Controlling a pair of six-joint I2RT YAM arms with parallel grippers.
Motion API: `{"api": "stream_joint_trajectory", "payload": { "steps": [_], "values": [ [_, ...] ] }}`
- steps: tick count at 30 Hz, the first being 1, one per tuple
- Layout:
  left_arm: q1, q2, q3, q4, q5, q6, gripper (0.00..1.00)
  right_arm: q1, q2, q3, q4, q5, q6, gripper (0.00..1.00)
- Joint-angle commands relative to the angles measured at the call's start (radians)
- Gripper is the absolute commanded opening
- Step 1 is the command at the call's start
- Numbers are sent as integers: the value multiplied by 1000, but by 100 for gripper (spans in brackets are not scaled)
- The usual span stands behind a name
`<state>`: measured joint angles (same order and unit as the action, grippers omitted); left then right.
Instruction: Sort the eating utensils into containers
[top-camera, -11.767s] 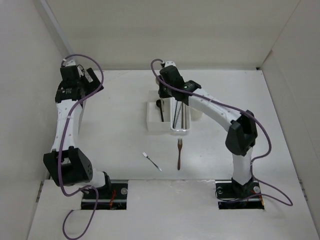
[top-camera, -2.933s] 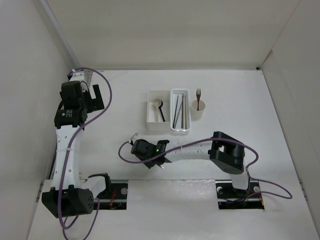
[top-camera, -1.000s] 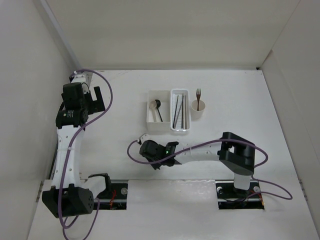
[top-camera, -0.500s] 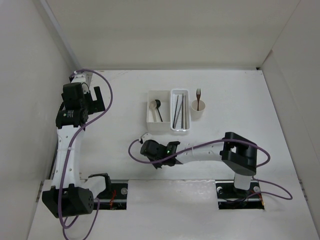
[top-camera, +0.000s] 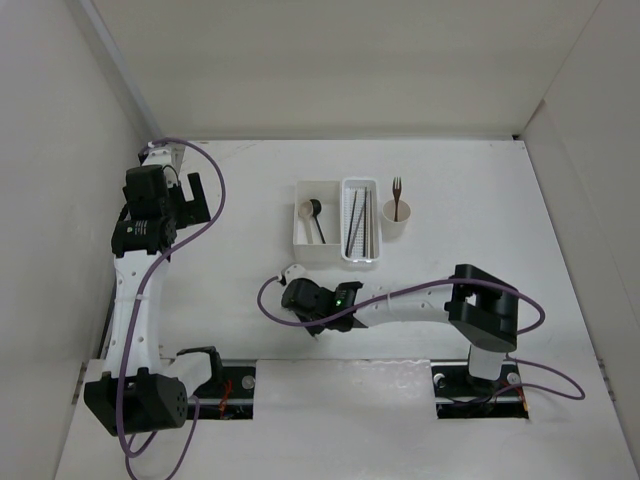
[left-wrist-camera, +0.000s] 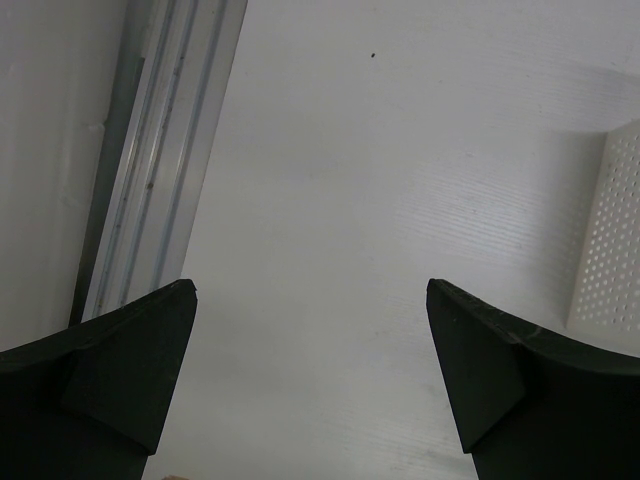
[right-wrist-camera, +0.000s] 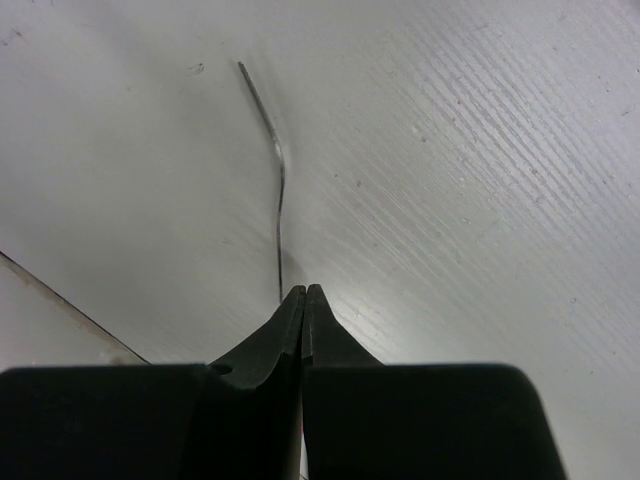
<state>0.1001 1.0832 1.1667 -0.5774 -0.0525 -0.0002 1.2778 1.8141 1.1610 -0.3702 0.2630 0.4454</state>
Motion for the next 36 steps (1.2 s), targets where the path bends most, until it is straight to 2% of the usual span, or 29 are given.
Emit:
{"api": "stream_joint_trajectory", "payload": {
  "steps": [1,9,13,15,18,23,31,33,36],
  "values": [
    [6,-17,5,24,11,9,100,6,-38,-9,5,27,12,0],
    [6,-17,5,24,11,9,100,6,-18,22,5,2,-16,0],
    [6,-17,5,24,11,9,100,6,-9,57,-16,2,-37,25],
    [6,-17,5,24,11,9,100,6,-9,69,-16,-7,-48,32],
    [6,-17,5,24,11,9,100,6,-9,78,-16,-17,-66,34],
    [6,-17,5,24,11,9,100,6,37,89,-4,-86,-88,35],
    [6,-17,-4,24,11,9,100,6,91,89,-4,-110,-79,36],
    [6,-17,-4,24,11,9,100,6,109,89,-15,-110,-79,33],
    [6,-17,-4,24,11,9,100,6,145,101,-27,-110,-68,20]
  ]
}}
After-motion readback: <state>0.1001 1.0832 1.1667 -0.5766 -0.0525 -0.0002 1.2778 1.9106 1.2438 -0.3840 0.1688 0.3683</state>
